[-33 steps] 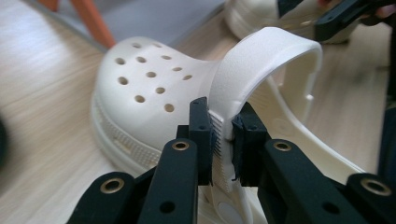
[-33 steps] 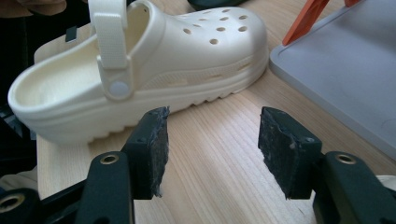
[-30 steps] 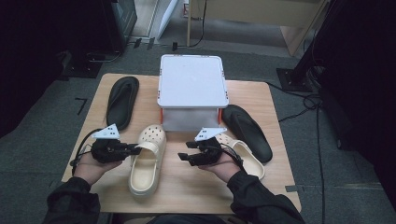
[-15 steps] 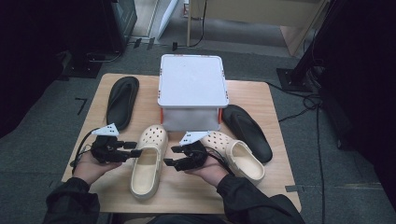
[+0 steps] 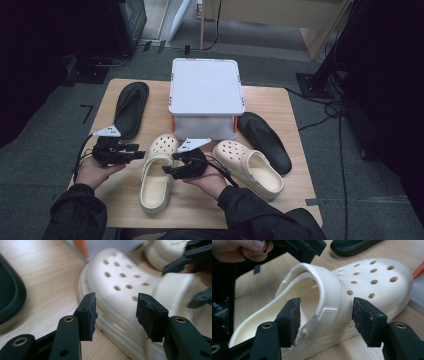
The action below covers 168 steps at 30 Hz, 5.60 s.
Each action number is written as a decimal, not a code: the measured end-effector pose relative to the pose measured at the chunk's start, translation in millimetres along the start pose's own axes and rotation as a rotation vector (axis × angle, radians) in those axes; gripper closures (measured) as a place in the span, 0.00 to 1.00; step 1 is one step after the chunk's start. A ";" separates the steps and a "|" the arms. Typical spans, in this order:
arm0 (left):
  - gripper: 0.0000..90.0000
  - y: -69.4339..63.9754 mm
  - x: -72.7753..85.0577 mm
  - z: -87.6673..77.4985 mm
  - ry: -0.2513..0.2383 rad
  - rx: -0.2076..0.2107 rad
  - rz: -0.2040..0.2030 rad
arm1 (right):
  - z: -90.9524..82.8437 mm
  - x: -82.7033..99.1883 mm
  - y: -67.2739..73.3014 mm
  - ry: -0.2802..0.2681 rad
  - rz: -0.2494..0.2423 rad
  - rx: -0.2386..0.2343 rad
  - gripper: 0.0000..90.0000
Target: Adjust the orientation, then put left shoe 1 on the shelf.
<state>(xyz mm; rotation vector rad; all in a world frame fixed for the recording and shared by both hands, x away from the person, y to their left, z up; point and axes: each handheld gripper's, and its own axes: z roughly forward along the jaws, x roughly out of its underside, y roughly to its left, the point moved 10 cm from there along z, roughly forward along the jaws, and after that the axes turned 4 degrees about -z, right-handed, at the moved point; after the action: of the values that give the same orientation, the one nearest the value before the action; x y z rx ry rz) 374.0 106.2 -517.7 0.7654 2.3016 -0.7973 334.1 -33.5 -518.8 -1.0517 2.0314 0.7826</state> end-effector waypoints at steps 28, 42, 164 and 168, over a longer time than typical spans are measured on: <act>0.57 -4.2 3.8 14.6 0.052 0.037 0.015 | -3.3 4.1 -11.8 -0.001 0.051 0.085 0.72; 0.56 -8.4 -12.3 7.1 -0.030 0.044 0.023 | -22.1 7.6 -20.7 -0.001 0.057 0.142 0.86; 0.96 -37.6 -165.3 38.9 -0.104 0.105 0.205 | -88.5 70.6 -9.5 0.012 0.134 0.181 0.90; 0.96 -37.5 -165.2 38.9 -0.104 0.110 0.204 | -85.0 84.6 2.0 0.046 0.126 0.162 0.92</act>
<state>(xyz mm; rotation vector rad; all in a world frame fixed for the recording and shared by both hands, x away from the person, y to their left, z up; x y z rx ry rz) 472.0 1.9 -419.0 0.9672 2.0621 -0.8540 270.6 -133.4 -538.3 -0.8645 2.1767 0.6489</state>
